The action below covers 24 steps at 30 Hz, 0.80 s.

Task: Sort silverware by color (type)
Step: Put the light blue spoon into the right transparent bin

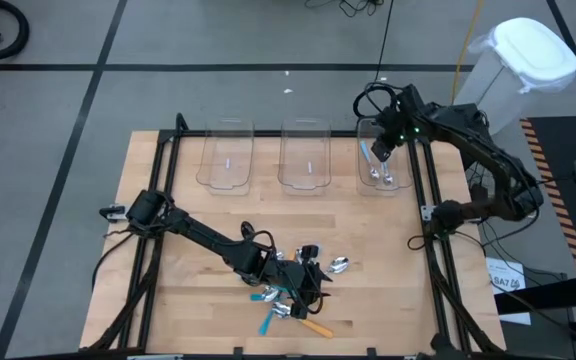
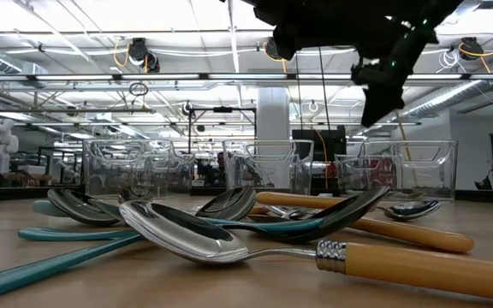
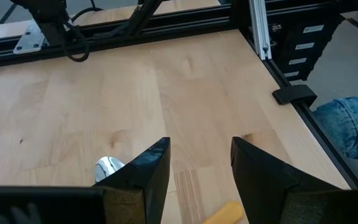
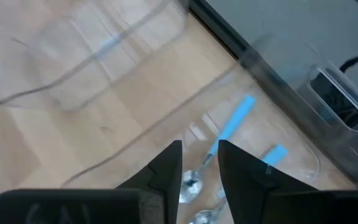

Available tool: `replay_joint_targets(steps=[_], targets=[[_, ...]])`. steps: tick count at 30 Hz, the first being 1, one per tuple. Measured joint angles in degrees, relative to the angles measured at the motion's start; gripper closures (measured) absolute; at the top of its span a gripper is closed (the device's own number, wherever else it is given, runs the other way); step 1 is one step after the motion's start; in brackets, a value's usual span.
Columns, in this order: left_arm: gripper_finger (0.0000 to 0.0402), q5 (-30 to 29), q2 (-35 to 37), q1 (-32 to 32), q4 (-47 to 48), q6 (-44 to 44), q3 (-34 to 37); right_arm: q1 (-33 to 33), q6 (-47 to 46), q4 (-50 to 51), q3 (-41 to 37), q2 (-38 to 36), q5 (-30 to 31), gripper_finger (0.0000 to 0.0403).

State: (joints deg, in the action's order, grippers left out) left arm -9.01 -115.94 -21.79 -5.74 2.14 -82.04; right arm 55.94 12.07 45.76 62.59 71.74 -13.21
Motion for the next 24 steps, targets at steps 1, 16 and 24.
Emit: replay_joint_targets(steps=[1, 16, 24], targets=[[0.0234, -0.01, 0.00, 0.01, 0.00, 0.04, 0.00, -0.99, -0.62, 0.24, 0.00, -1.19, 0.08, 0.0303], [0.0234, -0.02, 0.00, 0.01, 4.90, 1.39, 0.02, -30.94, -17.33, 3.99, -5.25, -21.34, 16.70, 0.0303], [0.0234, -1.59, 0.00, 0.01, 6.40, 2.50, 0.02, -48.67, -28.62, -4.66, -21.50, -27.96, 27.36, 0.0303]])
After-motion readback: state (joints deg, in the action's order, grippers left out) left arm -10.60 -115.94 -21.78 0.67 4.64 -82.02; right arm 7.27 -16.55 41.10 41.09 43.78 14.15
